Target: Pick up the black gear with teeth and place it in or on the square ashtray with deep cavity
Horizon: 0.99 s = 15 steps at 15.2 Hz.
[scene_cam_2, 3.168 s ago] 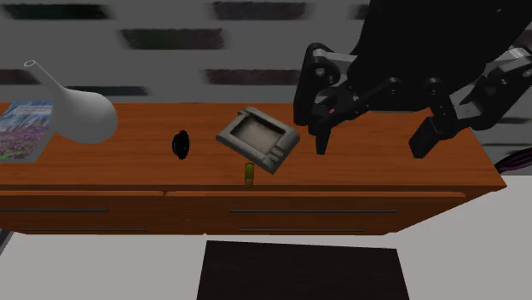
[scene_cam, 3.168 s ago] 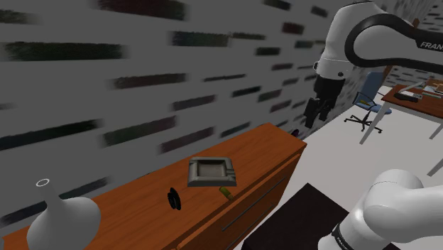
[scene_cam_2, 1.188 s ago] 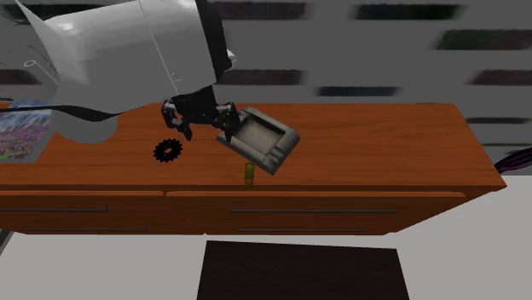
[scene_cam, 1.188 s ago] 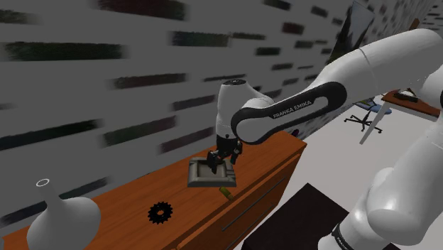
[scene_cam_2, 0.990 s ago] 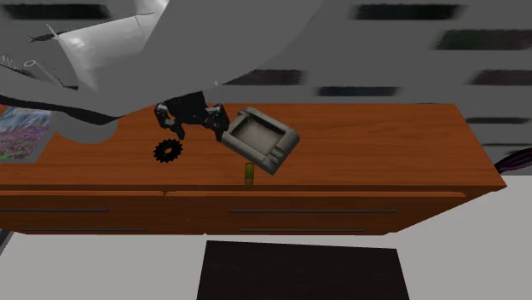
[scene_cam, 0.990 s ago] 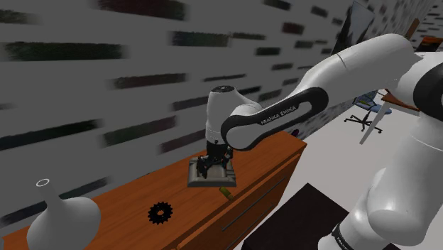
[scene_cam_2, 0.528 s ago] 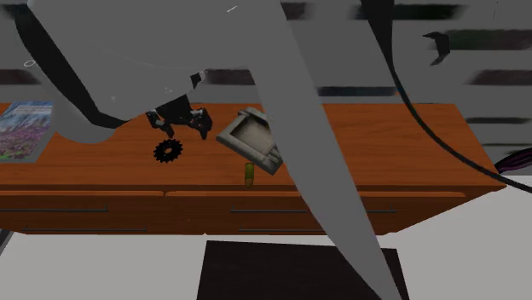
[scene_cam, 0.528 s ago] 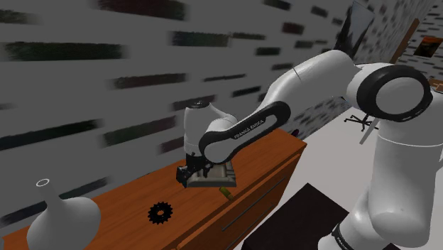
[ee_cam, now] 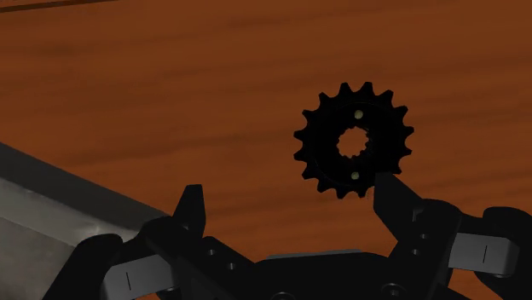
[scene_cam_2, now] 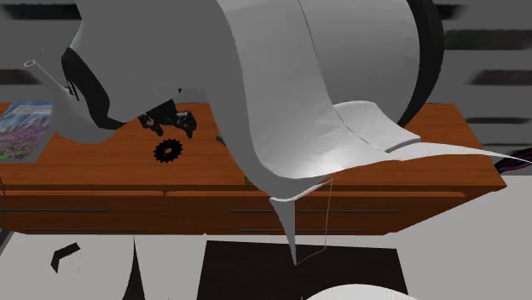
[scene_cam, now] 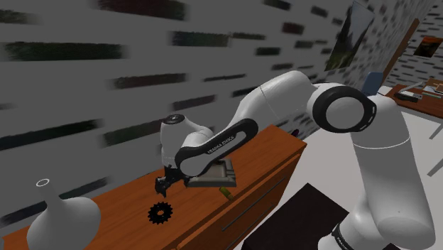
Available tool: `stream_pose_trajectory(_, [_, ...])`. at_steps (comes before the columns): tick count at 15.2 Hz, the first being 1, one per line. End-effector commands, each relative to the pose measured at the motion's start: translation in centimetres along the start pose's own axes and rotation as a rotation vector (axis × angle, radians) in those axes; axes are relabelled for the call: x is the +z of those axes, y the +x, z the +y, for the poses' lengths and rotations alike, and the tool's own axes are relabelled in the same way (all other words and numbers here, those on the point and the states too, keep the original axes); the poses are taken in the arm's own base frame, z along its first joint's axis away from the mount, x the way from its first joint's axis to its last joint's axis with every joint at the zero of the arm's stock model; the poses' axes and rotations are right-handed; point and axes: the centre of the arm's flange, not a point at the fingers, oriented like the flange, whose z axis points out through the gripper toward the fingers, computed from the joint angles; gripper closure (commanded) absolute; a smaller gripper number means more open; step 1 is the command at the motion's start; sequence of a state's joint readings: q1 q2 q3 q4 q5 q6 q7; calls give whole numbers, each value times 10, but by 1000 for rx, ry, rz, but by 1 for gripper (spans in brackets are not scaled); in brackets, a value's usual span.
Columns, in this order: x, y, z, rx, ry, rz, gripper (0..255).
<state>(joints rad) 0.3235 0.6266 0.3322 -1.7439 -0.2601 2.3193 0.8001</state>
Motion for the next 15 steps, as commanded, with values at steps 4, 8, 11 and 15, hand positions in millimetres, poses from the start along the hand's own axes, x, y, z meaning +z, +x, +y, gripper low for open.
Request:
stream_pose_trajectory(4, [26, 3, -5, 0, 0, 1, 0])
stream_pose_trajectory(8, [40, 3, -5, 0, 0, 1, 0])
stream_pose_trajectory(11, [40, 3, -5, 0, 0, 1, 0])
stream_pose_trajectory(15, [40, 3, -5, 0, 0, 1, 255])
